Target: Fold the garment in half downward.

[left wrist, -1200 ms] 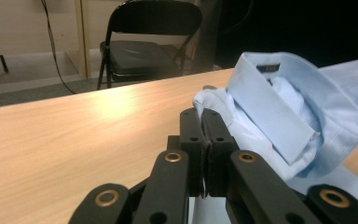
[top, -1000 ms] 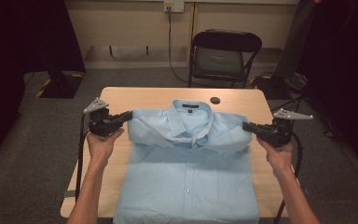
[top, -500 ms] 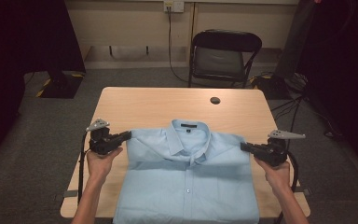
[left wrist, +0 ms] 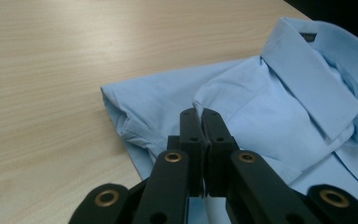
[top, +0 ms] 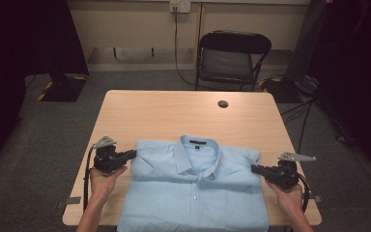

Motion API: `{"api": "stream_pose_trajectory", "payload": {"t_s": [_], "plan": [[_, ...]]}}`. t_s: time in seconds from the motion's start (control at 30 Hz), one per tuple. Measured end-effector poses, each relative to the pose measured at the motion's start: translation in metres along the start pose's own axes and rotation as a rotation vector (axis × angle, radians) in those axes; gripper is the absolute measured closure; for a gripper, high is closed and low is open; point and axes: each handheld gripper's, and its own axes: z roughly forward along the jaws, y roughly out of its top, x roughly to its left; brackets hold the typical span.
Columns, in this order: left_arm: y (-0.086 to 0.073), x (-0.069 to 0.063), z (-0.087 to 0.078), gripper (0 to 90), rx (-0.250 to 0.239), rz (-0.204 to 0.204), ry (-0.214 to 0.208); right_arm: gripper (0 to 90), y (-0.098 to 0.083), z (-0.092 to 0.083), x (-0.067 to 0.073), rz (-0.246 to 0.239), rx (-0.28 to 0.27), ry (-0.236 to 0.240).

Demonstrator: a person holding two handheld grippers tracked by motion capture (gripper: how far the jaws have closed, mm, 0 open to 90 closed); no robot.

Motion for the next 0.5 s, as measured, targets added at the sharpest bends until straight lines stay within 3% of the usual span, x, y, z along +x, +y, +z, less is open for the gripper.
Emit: {"api": "stream_pose_trajectory", "payload": {"t_s": [0.07, 0.23, 0.33, 0.5], "plan": [[-0.004, 0.000, -0.001, 88.6, 0.007, -0.003, -0.004, 87.0, -0.003, 0.000, 0.001, -0.007, 0.014, -0.005], [-0.017, 0.004, 0.009, 88.6, 0.080, -0.010, 0.009, 86.9, -0.012, 0.009, -0.003, 0.005, 0.073, -0.020], [-0.017, 0.007, 0.011, 88.4, 0.070, -0.032, -0.001, 86.8, -0.013, 0.012, -0.003, 0.001, 0.081, -0.032], [-0.018, 0.010, 0.020, 88.3, 0.078, -0.039, 0.027, 86.6, -0.010, 0.019, -0.008, 0.006, 0.079, -0.057]]}}
